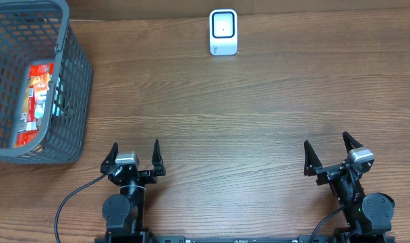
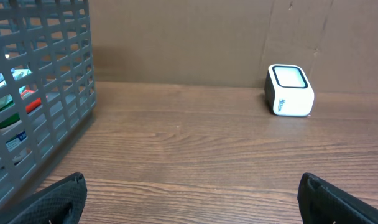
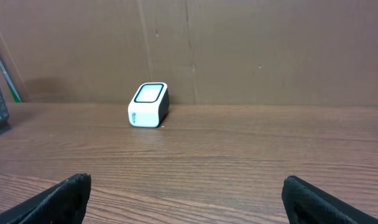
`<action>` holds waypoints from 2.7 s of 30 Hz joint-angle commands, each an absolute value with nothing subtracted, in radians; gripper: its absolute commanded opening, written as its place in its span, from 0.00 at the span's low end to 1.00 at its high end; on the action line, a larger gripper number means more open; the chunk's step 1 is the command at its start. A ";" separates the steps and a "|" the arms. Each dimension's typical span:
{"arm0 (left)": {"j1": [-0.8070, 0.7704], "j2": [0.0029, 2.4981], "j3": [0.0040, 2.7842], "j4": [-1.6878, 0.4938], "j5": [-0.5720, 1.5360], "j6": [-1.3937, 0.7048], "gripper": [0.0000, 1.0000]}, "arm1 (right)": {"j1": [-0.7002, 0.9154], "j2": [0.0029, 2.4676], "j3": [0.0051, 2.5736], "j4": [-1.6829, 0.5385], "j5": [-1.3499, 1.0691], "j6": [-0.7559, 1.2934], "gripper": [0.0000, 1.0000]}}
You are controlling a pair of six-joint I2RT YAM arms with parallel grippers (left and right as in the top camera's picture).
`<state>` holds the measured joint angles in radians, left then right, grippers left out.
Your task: Scan the item barcode
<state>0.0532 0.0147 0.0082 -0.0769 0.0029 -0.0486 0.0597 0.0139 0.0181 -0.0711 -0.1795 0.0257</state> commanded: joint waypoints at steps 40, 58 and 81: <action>0.052 0.213 0.703 -0.852 0.324 -0.160 1.00 | 0.055 0.003 0.008 -0.066 -0.181 0.022 1.00; 0.052 1.118 1.556 -1.411 0.389 0.023 1.00 | 0.055 0.003 0.008 -0.066 -0.181 0.022 1.00; 0.478 1.407 1.781 -0.802 0.036 -0.028 1.00 | 0.055 0.003 0.008 -0.066 -0.181 0.022 1.00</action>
<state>0.4023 1.3651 1.7576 -0.8135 0.1356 -0.0196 0.0593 0.0139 0.0181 -0.0711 -0.1795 0.0261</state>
